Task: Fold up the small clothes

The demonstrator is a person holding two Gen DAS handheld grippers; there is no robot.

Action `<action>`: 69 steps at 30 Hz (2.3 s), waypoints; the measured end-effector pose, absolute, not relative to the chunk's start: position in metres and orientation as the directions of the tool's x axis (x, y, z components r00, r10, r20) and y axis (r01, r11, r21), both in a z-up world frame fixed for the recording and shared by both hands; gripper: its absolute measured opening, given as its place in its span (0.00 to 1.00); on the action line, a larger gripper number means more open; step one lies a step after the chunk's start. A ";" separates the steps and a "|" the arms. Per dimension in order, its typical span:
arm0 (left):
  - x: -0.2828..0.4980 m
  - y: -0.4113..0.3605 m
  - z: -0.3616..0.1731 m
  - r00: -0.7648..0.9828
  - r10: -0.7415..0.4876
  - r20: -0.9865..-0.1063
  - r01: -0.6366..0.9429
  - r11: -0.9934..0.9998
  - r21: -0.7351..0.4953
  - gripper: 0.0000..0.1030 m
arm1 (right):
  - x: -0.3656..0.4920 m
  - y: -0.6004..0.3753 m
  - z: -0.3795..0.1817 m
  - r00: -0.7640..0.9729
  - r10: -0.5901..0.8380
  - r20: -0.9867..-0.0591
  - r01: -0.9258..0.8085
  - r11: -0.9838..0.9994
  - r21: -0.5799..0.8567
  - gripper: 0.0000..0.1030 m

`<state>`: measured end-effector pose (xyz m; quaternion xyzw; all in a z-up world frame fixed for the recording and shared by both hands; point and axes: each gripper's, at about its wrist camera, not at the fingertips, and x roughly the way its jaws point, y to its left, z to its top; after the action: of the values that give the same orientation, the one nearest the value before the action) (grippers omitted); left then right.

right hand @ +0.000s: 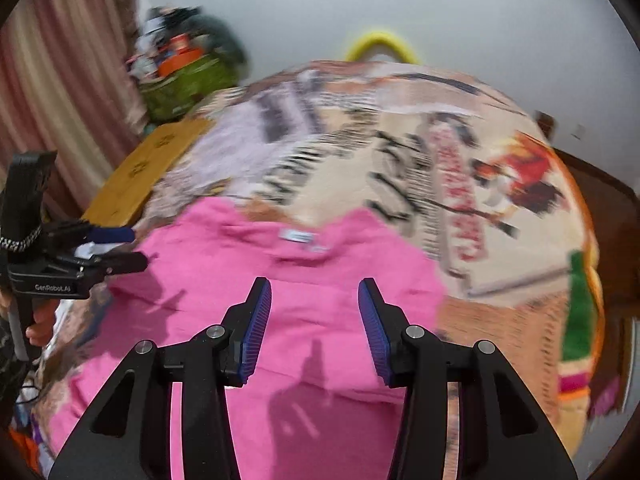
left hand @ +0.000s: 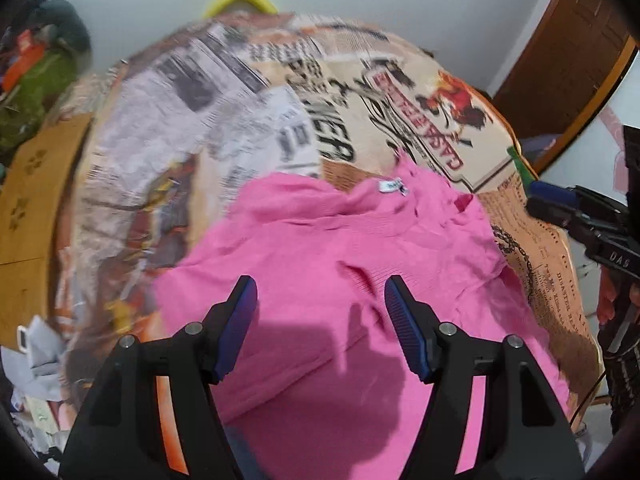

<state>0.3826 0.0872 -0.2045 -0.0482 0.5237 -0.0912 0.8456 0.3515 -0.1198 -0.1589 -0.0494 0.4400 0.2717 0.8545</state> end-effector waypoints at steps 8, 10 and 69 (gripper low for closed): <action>0.412 0.052 -0.250 0.293 -0.256 -0.921 0.127 0.965 -0.228 0.34 | 0.370 -0.165 -0.202 0.457 0.287 -0.842 -0.422 0.903 0.079 0.40; 0.413 0.047 -0.250 0.313 -0.247 -0.917 0.138 0.967 -0.213 0.22 | 0.366 -0.158 -0.217 0.422 0.285 -0.860 -0.453 0.889 0.073 0.41; 0.365 0.062 -0.242 0.395 -0.051 -0.917 0.182 0.983 0.024 0.64 | 0.343 -0.103 -0.236 0.108 0.461 -0.881 -0.515 0.784 0.347 0.45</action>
<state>0.3652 0.0616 -0.2420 0.0602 0.5455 -0.0699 0.8330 0.3426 -0.1028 -0.2358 -0.0231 0.5816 0.3280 0.7440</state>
